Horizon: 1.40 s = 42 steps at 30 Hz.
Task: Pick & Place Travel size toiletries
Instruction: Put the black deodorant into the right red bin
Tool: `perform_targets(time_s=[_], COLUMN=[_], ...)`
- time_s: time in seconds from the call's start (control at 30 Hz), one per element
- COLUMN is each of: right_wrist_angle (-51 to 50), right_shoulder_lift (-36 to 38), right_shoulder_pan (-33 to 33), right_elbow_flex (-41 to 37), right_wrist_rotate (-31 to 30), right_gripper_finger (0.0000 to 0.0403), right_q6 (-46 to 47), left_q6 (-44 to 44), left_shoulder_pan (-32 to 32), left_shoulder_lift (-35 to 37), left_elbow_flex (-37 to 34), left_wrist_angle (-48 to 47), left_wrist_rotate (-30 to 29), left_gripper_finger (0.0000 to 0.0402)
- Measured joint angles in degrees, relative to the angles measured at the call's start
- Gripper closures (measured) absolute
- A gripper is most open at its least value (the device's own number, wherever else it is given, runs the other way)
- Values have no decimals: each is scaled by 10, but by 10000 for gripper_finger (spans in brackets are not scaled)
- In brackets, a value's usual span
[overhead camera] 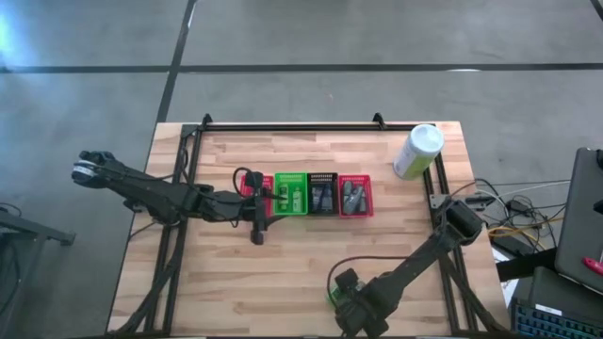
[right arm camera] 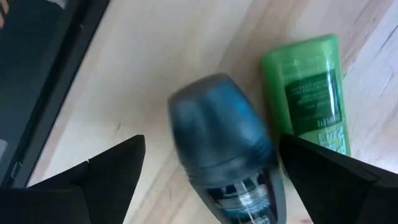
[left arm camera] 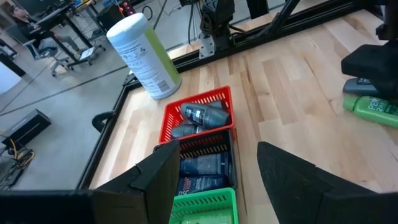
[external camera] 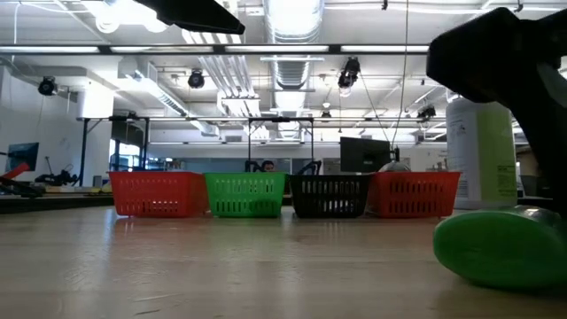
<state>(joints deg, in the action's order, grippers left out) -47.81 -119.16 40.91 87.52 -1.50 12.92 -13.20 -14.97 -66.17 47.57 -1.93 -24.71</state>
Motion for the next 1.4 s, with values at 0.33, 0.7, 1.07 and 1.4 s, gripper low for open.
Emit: perform_targets(time_s=[0.33,0.7,1.07,1.4], right_wrist_angle=[15,16,4,-92], right_shoulder_lift=[-2,0,31,77], right_shoulder_pan=[0,0,0,-22], right_elbow_flex=[-31,-28,-24,-30], right_wrist_rotate=[0,0,-18,-69], right_gripper_finger=[73,199,185,197], right_q6=[0,2,69,232], left_q6=[0,2,4,18], left_shoulder_pan=[0,0,0,0], left_shoulder_lift=[0,0,0,0], left_elbow_flex=[0,0,0,0], left_wrist_angle=[-4,-4,-3,-5], left_wrist_rotate=[0,0,0,0], left_gripper_finger=[181,181,181,181])
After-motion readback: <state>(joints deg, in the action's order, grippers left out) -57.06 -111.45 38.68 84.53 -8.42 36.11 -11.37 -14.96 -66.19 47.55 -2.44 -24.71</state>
